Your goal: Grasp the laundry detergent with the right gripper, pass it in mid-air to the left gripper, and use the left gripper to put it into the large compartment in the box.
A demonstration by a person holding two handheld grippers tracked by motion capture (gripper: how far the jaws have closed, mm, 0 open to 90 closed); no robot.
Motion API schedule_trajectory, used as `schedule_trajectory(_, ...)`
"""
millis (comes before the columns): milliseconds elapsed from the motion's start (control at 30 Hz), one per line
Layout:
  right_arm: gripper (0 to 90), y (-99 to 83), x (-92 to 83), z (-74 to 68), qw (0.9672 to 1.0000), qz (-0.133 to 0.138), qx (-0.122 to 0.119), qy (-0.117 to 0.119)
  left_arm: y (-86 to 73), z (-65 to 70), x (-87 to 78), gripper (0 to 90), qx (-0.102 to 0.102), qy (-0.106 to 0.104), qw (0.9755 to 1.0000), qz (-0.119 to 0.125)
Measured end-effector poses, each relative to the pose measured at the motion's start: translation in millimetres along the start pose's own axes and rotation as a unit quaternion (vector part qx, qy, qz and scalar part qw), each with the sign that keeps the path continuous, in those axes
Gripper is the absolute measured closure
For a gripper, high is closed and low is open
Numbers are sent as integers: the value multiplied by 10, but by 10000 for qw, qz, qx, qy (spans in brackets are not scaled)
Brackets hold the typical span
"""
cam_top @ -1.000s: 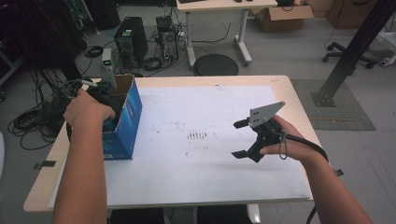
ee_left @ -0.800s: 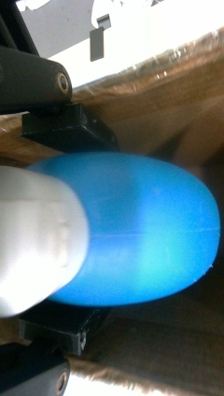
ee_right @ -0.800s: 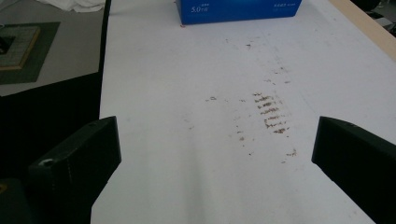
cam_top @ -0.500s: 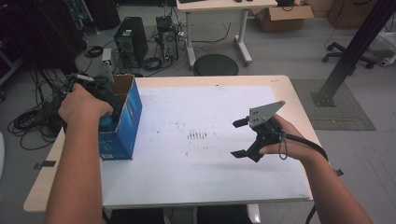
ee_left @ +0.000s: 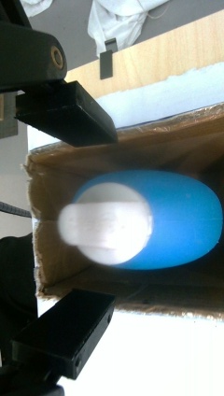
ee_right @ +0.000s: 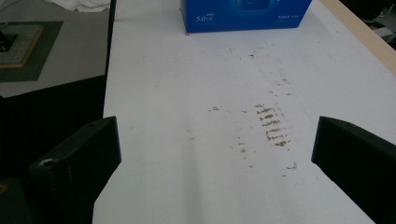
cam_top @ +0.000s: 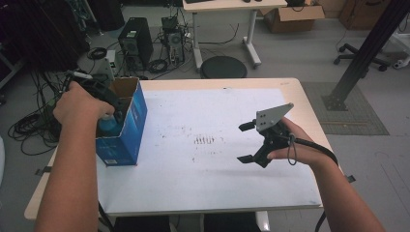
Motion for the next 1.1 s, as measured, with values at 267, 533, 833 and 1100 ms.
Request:
schedule_trajectory(267,14,37,-45,-34,10000,14,-41,-17,-80,59,-147,133,71,84,9999,40)
schedule_trajectory(533,13,94,-105,-65,9999,42,-95,-37,-159,156,-312,112,139,99,9998,107)
schedule_trajectory(833,14,150,-157,-85,9998,71,-174,-54,-233,246,-471,66,161,180,9996,177)
schedule_trajectory(1100,13,171,-192,-100,9997,68,-221,-56,-261,386,-545,40,316,198,9991,208)
Point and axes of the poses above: each handheld gripper's, and its own axes: x roughly forward along the jaws, y roughly out of its top, z roughly to its right, the point moved 4 cm from there along x, roughly forward along the jaws, and after that the axes turned 2 degrees about x, right-handed, at the moved point
